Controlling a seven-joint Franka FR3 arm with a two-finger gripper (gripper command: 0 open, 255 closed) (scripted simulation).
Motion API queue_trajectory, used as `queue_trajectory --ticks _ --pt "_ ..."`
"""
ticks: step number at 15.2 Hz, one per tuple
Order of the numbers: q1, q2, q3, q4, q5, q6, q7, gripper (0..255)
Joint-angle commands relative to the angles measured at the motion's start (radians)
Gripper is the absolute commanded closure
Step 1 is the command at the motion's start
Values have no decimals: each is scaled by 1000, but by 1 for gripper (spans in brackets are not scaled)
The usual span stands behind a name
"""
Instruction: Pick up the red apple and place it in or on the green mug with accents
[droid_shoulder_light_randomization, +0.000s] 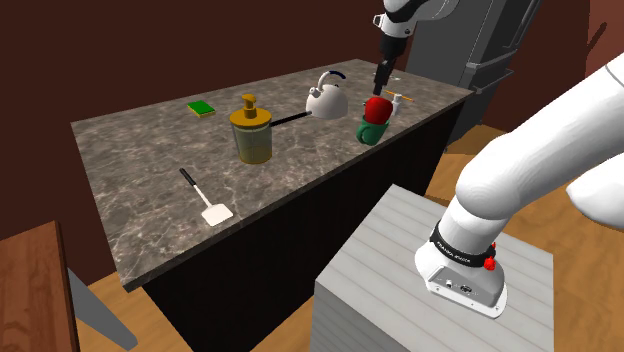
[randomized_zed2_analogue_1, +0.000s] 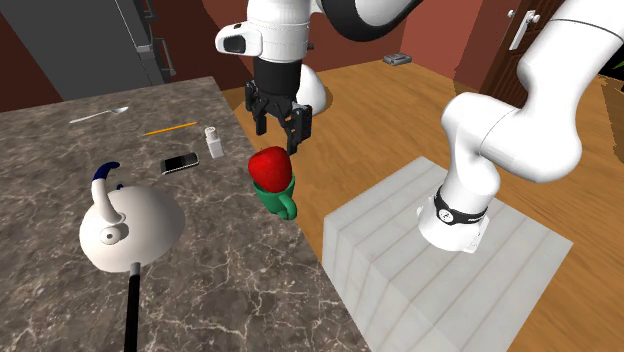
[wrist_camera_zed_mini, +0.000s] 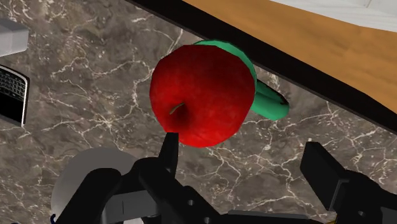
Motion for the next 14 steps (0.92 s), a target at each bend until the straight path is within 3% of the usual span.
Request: queue_trajectory --ticks 1,6,14 --pt "0 0 0 0 0 0 0 0" --pt "1 -36 21 97 3 -133 3 0" --pt "1 -36 21 97 3 -133 3 0"
